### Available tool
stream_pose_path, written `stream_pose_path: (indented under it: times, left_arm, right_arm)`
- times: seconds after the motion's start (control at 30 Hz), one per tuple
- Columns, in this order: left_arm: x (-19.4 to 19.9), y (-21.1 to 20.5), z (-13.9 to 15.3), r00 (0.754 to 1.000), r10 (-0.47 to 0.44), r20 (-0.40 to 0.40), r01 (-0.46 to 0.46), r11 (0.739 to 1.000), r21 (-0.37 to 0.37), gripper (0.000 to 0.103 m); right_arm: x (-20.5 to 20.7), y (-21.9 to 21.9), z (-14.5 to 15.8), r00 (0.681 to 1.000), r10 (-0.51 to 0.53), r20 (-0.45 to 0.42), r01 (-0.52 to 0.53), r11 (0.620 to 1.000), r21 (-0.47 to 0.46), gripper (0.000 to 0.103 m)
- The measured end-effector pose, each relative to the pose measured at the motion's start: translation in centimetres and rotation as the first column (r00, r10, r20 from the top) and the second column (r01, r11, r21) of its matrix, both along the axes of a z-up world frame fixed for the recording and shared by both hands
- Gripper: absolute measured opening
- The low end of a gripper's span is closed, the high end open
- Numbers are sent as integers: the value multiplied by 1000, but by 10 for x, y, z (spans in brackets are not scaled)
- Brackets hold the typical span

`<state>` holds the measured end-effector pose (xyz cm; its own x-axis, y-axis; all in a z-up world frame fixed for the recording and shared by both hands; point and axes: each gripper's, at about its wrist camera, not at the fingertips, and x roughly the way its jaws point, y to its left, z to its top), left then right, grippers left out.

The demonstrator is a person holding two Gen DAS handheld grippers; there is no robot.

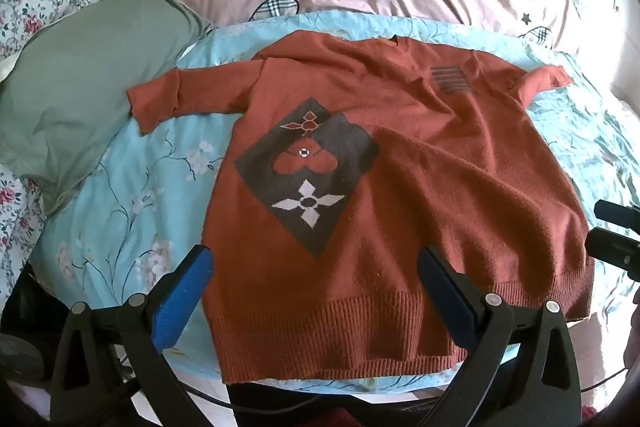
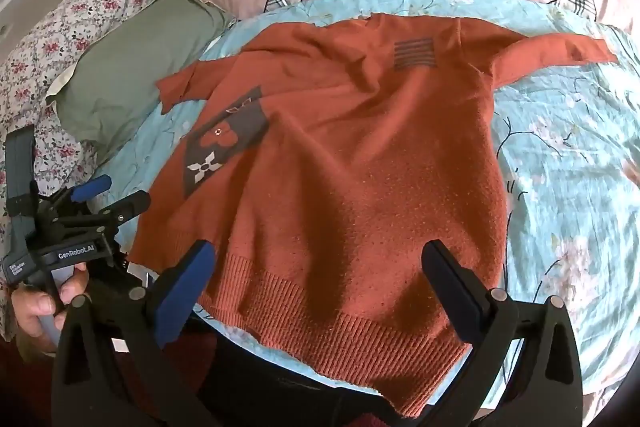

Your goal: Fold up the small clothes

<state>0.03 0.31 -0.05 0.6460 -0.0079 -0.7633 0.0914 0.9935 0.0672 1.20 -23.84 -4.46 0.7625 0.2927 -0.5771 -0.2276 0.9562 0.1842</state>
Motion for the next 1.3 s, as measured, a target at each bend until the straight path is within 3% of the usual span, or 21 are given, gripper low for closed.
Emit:
stream_pose_path:
  times: [0.77, 1.3]
  left_arm:
    - [1, -8, -1, 1000, -15, 13, 15, 1000, -2, 102]
    - [9, -11, -5, 1000, -21, 9, 20, 1000, 21, 102]
  right_arm:
    - [-2, 5, 5, 998, 25, 53, -25, 1000, 0, 103]
    - [9, -2, 3, 1000, 6, 10, -6, 1000, 21, 103]
